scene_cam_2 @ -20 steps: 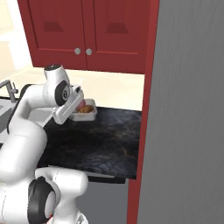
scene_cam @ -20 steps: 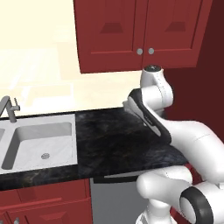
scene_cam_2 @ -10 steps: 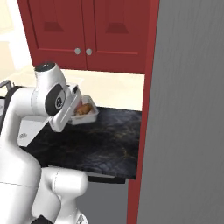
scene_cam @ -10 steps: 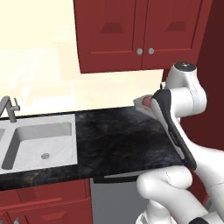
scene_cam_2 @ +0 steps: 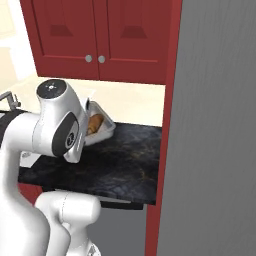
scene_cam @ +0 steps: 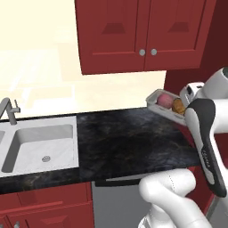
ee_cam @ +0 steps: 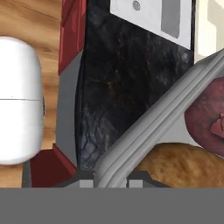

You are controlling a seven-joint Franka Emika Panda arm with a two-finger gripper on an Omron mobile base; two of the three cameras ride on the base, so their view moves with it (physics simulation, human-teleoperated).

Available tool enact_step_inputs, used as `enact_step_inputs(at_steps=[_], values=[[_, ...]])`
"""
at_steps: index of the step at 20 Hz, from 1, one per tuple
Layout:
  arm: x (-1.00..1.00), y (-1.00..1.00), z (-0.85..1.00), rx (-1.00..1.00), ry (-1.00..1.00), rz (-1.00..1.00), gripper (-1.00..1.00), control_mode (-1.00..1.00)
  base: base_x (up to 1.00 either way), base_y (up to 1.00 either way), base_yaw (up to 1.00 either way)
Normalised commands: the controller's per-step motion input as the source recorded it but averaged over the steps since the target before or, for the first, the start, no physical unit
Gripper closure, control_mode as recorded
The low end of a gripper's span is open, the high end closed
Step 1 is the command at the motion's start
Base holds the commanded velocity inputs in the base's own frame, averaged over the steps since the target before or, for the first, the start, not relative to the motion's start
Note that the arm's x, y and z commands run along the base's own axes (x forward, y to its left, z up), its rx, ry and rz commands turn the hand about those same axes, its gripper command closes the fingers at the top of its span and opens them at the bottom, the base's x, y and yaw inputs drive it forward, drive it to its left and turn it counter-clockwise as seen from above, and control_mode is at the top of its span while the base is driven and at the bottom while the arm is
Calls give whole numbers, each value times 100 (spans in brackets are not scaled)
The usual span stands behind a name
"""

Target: Take the onion and potato out of the freezer and place them in the tupperware container on the counter. Then put the tupperware containing the vegetables back in the freezer.

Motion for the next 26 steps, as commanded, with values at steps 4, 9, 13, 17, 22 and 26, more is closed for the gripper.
enact_step_inputs(at_steps=[4,9,13,17,22,26], values=[[-36,0,14,0,-12,16,100,-100,0,0,0],[-16,0,24,0,-4,5,100,-100,0,0,0],[7,11,3,0,9,-1,100,-100,0,0,0],[4,16,0,0,2,-5,100,-100,0,0,0],[0,1,0,0,0,-2,100,100,-3,0,0],[0,0,0,0,0,0,100,100,-78,-5,-6]])
